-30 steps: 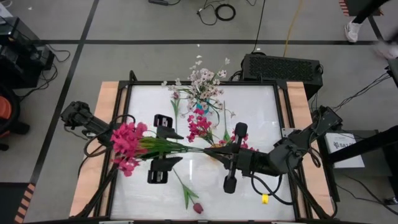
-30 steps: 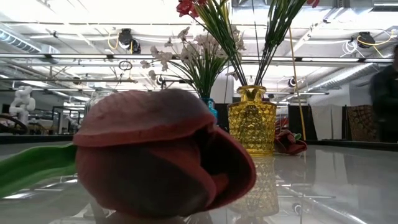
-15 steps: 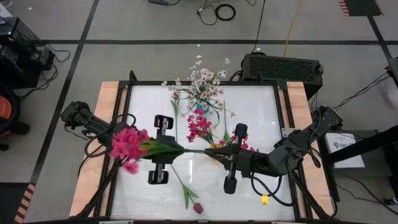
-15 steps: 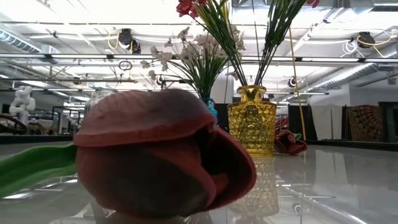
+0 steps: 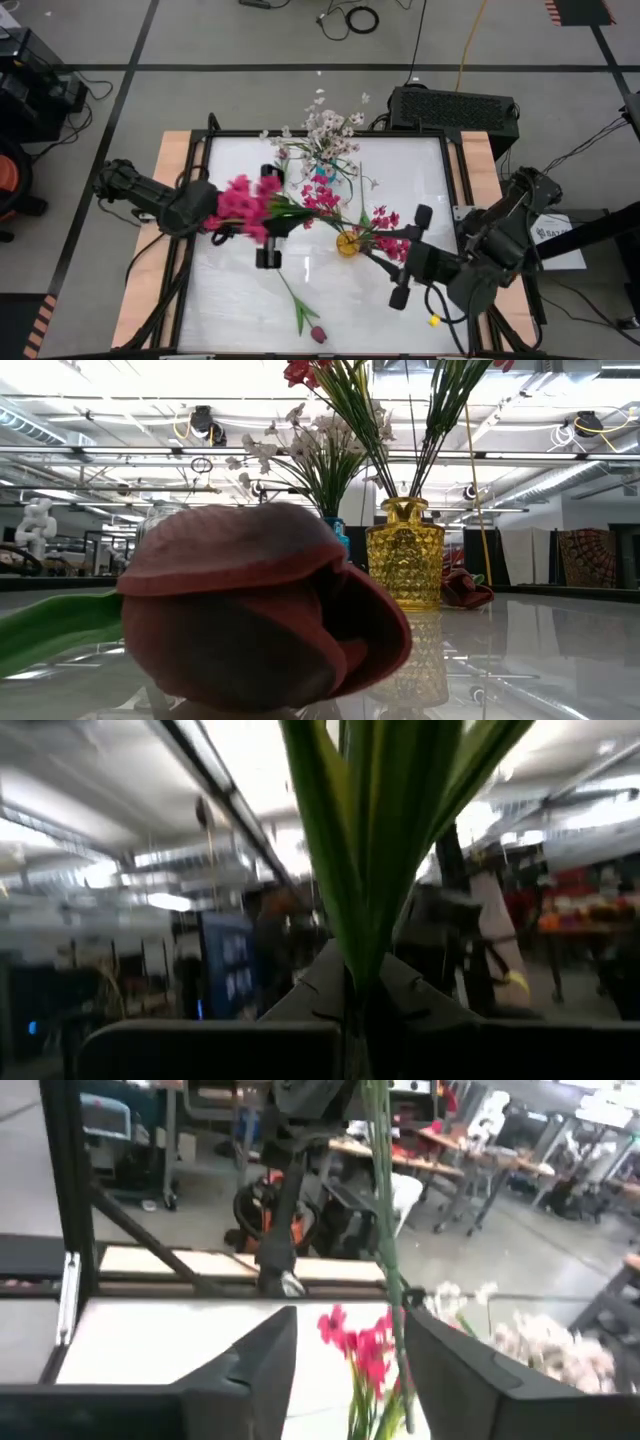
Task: Sort flowers into vase by color
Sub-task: Put the pink flowers into the yellow vase
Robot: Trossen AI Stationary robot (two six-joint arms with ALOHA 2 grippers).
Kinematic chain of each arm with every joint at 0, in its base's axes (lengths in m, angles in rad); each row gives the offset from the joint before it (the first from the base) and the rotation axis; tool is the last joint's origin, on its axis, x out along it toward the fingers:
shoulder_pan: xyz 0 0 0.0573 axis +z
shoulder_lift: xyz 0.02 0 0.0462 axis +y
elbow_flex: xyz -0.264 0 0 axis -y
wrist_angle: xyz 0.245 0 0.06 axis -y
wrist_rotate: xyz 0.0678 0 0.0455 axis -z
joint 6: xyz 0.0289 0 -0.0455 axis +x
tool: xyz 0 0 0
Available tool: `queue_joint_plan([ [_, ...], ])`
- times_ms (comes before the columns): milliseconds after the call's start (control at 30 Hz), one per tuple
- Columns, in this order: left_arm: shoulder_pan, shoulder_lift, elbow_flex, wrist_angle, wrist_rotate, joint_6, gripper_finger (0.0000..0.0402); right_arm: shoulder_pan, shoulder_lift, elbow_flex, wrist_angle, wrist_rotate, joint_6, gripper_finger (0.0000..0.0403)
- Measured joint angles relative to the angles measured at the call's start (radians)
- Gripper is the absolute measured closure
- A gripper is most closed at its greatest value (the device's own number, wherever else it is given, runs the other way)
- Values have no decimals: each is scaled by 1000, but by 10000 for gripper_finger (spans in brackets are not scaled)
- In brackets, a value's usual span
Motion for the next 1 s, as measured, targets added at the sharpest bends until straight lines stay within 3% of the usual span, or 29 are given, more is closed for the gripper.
queue_joint_plan([
  [167, 20, -2, 0, -165, -12, -41, 388, 82, -4, 0, -241, 87, 231, 205],
  [400, 25, 15, -1, -354, -55, -109, 388, 156, 5, 0, -477, 86, 517, 211],
  [667, 12, 96, -50, -326, -137, -109, 387, 207, 7, 0, -567, 87, 646, 229],
  [800, 9, 139, -90, -213, -149, -108, 386, 230, 8, -1, -569, 84, 656, 237],
  [1000, 5, 202, -105, -167, -208, -100, 386, 252, 8, -1, -556, 86, 659, 247],
])
